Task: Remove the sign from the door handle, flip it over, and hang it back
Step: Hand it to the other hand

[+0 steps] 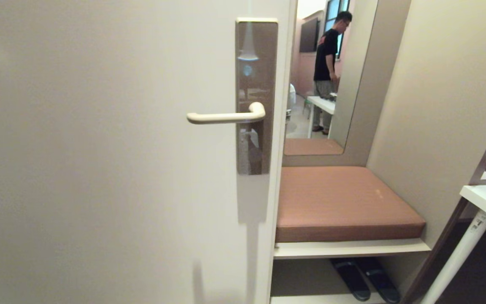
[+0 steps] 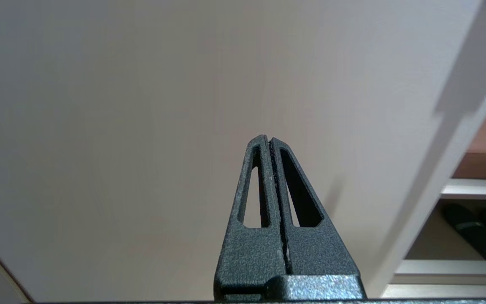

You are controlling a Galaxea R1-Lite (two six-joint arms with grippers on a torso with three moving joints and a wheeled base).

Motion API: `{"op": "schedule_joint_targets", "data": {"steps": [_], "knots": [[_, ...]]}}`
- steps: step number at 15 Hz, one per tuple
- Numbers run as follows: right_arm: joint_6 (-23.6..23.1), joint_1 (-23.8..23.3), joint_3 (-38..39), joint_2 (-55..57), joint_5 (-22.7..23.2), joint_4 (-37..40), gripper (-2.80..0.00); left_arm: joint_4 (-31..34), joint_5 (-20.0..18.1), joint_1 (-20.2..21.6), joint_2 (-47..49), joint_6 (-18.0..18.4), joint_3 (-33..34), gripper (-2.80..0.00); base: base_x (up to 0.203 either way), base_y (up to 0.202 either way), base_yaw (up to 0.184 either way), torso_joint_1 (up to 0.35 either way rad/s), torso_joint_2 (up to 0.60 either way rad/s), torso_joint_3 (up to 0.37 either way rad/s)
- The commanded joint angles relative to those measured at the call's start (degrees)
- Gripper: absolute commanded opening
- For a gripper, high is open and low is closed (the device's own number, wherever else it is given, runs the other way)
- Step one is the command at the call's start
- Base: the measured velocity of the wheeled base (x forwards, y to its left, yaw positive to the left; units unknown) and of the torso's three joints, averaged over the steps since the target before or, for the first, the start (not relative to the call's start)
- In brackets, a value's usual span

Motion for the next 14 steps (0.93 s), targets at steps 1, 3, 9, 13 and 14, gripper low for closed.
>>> {"op": "schedule_joint_targets", "data": {"steps": [1,3,9,13,14], "knots": [[-0.02,-0.04,0.00,0.07,0.02,-0.05,-2.80,0.04,0.03,0.09,0.00,-0.19,0.00,-2.80,0.000,-0.202,0.002,0.004,0.00,-0.004],[-0.02,-0.04,0.00,0.07,0.02,0.02,-2.80,0.04,0.03,0.02,0.00,-0.28,0.00,-2.80,0.000,-0.192,0.001,0.002,0.00,0.003],[-0.02,-0.04,0.00,0.07,0.02,0.02,-2.80,0.04,0.12,0.02,0.00,-0.37,0.00,-2.80,0.000,-0.194,0.000,0.001,0.00,0.003],[-0.02,-0.04,0.00,0.07,0.02,-0.05,-2.80,0.04,0.12,0.02,0.00,-0.28,-0.02,-2.80,0.000,-0.149,0.002,0.004,0.00,0.001],[-0.02,-0.04,0.00,0.07,0.02,-0.05,-2.80,0.04,0.12,0.02,0.00,-0.28,-0.09,-2.80,0.000,0.000,0.000,0.000,0.00,0.000]]}}
